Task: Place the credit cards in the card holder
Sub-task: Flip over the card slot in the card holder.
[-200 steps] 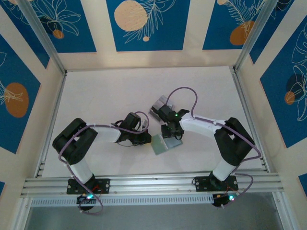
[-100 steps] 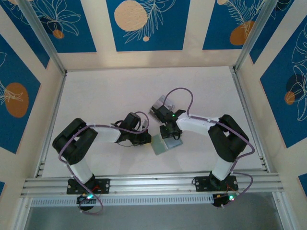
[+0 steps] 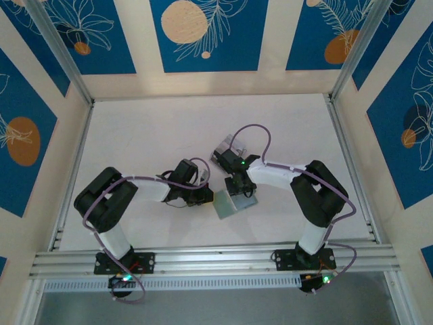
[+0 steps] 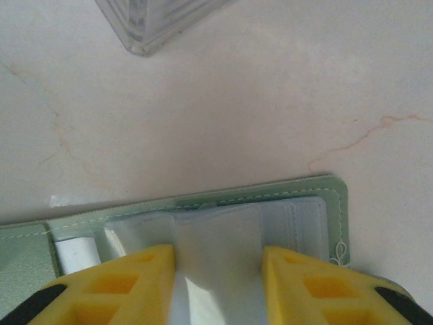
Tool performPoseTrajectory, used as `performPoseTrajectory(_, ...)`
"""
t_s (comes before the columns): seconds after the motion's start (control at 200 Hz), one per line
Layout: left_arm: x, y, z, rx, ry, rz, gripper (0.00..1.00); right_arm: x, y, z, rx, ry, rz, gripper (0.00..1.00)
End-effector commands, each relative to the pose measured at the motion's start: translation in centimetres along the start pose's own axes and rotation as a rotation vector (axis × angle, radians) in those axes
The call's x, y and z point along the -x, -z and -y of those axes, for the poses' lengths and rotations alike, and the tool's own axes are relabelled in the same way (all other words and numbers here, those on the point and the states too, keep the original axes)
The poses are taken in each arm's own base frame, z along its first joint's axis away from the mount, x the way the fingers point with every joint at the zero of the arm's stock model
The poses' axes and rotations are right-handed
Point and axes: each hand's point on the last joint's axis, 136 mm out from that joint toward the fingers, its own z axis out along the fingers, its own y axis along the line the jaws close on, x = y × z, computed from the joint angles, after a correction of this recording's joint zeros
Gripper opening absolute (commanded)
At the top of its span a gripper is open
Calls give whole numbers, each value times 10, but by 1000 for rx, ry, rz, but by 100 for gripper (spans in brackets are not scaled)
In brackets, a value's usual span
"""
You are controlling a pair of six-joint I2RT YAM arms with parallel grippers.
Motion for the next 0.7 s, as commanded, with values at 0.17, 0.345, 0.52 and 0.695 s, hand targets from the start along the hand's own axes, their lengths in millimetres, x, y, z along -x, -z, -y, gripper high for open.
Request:
performPoseTrajectory(0.17,-40,-9,-50,142,97,-125,1,-13,6,3,-15,-13,-39,22)
performPoseTrajectory(0.345,-41,-13,-53,147,96,-131,1,-7,23,-7,-17,23,-12,4)
performPoseTrajectory(0.52,-43,-17,-56,144,101,-138,0,-9,30,-29,14,71,-31,0)
performPoseTrajectory(0.695,-45,-19,-58,142,102,-139,0,-11,35,-51,86,81,-76,0)
